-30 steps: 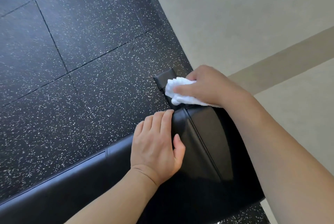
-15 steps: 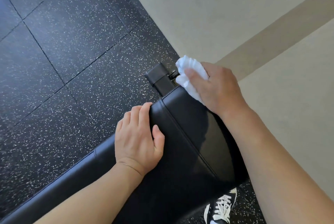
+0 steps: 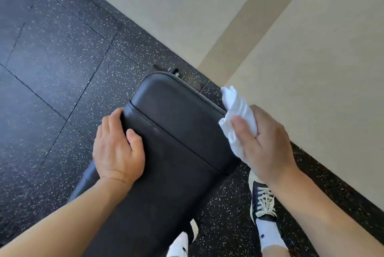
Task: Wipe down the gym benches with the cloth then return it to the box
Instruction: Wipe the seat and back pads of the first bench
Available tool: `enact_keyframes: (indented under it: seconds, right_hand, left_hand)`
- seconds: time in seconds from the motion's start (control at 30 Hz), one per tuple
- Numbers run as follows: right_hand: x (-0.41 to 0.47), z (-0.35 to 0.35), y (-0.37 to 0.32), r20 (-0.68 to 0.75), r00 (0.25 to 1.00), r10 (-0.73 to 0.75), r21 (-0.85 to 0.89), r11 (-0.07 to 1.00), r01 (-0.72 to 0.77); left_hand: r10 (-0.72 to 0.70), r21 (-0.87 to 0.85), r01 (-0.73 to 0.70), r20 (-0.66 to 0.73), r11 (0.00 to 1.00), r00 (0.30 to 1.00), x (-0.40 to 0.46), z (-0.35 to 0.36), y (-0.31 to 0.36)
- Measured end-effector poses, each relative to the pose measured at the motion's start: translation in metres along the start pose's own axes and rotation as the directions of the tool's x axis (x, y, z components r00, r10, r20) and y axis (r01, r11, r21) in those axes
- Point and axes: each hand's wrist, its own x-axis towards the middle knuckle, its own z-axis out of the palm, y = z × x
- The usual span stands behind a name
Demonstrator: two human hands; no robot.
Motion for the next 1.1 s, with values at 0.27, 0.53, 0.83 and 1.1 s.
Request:
enact_keyframes:
  seconds: [0.27, 0.53, 0.83, 1.1]
  right_hand:
    - [0.093, 0.026, -0.036, 0.327, 0.944, 0.046, 0.204, 0.972, -0.118]
    - [-0.015, 0.019, 0.019, -0.096, 0.986, 0.14, 0.396, 0.914, -0.091]
    - [-0.023, 0.054, -0.003, -0.552, 0.79, 0.268, 0.322, 0.942, -0.094]
    - [-0.026, 0.068, -0.008, -0.628, 0.641, 0.44, 0.487, 0.865, -0.117]
  left_hand:
    - [-0.022, 0.0, 0.022, -0.011, 1.0, 1.0, -0.001, 0.0, 0.005]
    - [-0.031, 0.014, 0.031, -0.024, 0.999, 0.999, -0.003, 0.0, 0.008]
    - [0.01, -0.01, -0.011, -0.089, 1.0, 0.996, -0.002, 0.005, 0.004]
    - [0.035, -0.061, -0.043, -0.125, 0.997, 0.992, -0.003, 0.007, -0.005]
